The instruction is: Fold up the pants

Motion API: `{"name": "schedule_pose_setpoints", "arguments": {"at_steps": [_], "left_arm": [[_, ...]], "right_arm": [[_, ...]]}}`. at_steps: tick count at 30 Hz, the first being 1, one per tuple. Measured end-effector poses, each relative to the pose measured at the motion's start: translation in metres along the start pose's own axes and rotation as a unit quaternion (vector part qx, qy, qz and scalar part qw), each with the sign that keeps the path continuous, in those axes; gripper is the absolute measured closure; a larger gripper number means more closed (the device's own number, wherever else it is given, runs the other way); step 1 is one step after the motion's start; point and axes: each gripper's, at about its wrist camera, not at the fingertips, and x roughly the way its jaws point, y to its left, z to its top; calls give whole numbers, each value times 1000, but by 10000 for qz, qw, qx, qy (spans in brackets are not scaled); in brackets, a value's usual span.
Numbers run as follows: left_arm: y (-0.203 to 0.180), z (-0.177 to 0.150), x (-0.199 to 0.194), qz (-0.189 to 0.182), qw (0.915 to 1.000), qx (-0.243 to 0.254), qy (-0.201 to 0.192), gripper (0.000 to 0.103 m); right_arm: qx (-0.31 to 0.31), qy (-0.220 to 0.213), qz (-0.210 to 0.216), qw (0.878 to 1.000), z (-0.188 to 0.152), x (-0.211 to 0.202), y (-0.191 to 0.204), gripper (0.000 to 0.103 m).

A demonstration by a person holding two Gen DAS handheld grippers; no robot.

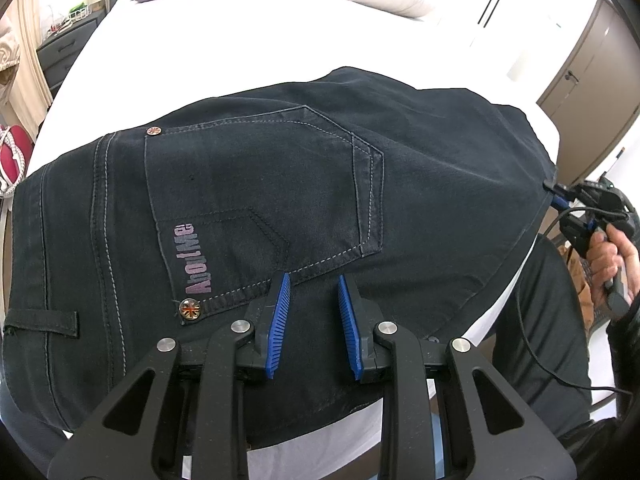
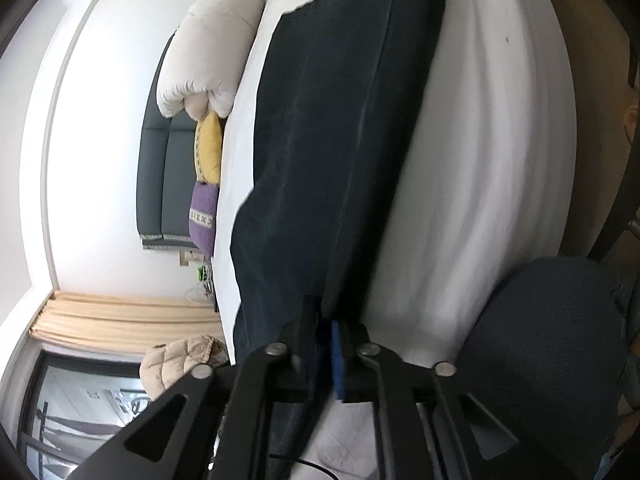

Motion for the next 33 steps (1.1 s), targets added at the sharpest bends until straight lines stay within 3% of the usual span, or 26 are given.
{"name": "schedule_pose_setpoints", "arguments": {"at_steps": [3, 5, 9, 11, 13, 14, 16, 20, 23, 26, 27, 28, 31, 33], "left_arm": [[0, 0, 0, 4, 10000, 5, 4, 79], [0, 0, 0, 13, 10000, 8, 7, 79], [-2, 3, -3, 62, 10000, 37, 22, 78], [-6, 7, -8, 233, 9997, 93, 3, 78], [-10, 13, -16, 289, 9994, 136, -89, 78], [-13, 21, -22, 225, 9995, 124, -185, 78], [-19, 35, -29, 111, 9993, 123, -322, 78], [-47, 85, -16, -315, 9977, 343, -484, 78], [-67, 115, 17, -543, 9972, 423, -300, 78], [-73, 127, 59, -546, 9974, 444, 139, 78], [-70, 127, 70, -431, 9978, 440, 264, 78], [-65, 125, 80, -304, 9980, 396, 394, 78], [-42, 117, 85, -449, 9983, 104, 370, 78], [-33, 115, 83, -458, 9984, 40, 332, 78]], "right_arm": [[-1, -194, -17, 9998, 12, -3, -1, 88], [-12, -185, -104, 9998, 18, -1, -3, 100], [143, -226, -216, 9994, 20, -13, -10, 99], [55, -332, -607, 9976, 18, -29, -5, 76], [-366, -782, -1117, 9900, 15, -53, 15, 75], [-592, -821, -1062, 9892, 14, -57, 26, 77], [-1023, -500, -732, 9908, 11, -49, 56, 87], [-1786, 930, 40, 9795, -16, 28, 122, 90], [-1841, 1765, 51, 9669, -36, 99, 141, 91], [-1650, 2248, -92, 9603, -44, 155, 133, 91], [-1542, 2340, -194, 9597, -42, 167, 127, 91], [-1420, 2315, -359, 9617, -32, 176, 118, 103], [-1130, 1936, -340, 9740, 4, 173, 95, 103], [-1072, 1439, -417, 9829, 39, 160, 89, 103]]}}
